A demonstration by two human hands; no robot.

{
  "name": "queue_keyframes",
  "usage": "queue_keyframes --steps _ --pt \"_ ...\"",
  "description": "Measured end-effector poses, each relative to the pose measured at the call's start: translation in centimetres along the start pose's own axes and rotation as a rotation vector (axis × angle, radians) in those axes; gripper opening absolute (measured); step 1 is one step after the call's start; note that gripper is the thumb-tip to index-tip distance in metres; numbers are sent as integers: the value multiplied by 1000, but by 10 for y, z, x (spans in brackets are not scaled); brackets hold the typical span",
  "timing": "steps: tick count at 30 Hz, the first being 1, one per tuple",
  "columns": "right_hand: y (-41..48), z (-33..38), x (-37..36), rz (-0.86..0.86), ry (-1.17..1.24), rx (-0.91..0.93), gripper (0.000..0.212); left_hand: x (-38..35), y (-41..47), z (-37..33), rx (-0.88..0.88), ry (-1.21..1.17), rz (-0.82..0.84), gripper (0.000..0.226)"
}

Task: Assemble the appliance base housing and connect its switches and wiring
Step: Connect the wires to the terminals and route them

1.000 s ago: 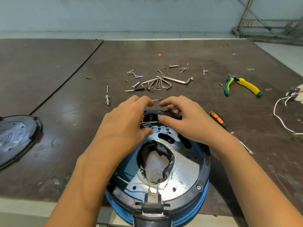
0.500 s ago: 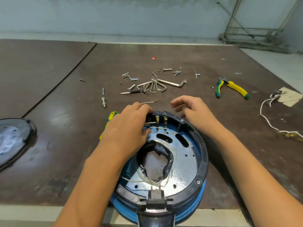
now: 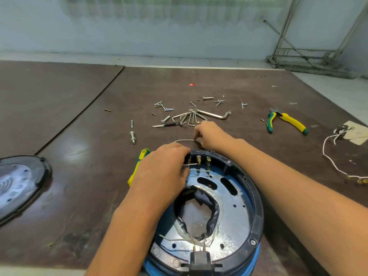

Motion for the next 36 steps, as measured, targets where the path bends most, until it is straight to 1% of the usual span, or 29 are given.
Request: queue_keyframes --steps 2,5,6,8,10,11,12,15,17,18,20,23,24,26,27,29,31,33,36 --pt "-1 -5 -2 13 -13 -5 10 1 1 1 18 -9 7 26" --pt "-12 -13 -3 51 -32 -9 14 3 1 1 28 -13 35 28" --pt "-18 -15 -2 37 -18 -14 15 3 0 1 20 0 51 30" --pt "-36 -18 9 -83 105 -51 14 6 -1 -2 -5 38 66 39" --pt "-60 -18 28 -243 269 -97 13 14 -2 -3 -4 7 43 51" --pt "-74 -16 38 -301 323 -102 14 19 -3 -5 3 -48 12 54" --pt "-88 -13 48 -348 360 -92 14 25 -2 -6 -1 -119 -38 52" --pt "-133 4 73 -452 455 -12 13 44 -2 -14 -57 -282 -265 33" --pt "-157 16 79 -472 481 61 14 54 -5 -21 -91 -280 -383 28" --pt "-166 21 79 -477 471 98 13 56 -6 -26 -114 -240 -399 28" --pt "-176 28 75 -493 429 155 12 57 -8 -34 -168 -116 -363 28" --pt "-173 30 68 -461 382 188 8 52 -9 -44 -208 108 -242 21" --pt "-172 30 67 -441 374 204 7 50 -10 -47 -178 176 -185 16" --pt "-170 28 67 -420 364 244 6 47 -11 -45 -42 252 -78 19" --pt "-170 27 67 -413 364 261 6 45 -12 -42 12 244 -60 21" --pt "-171 24 68 -406 372 283 8 45 -12 -38 80 118 -56 18" --pt "-173 24 69 -414 386 305 11 44 -11 -41 77 21 -47 19" --pt "-174 27 69 -417 416 332 12 36 -8 -44 52 -6 20 23" --pt "-173 29 64 -378 455 322 12 22 -4 -42 74 -75 91 17"
Point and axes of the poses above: each hand's wrist, its own y-axis towards the middle knuckle, its own x-axis out of the back of the hand, z = x × y, the point moved 3 cm from there along y, towards the middle knuckle, and after that the axes turned 1 degree about -z, right-handed, at the moved point
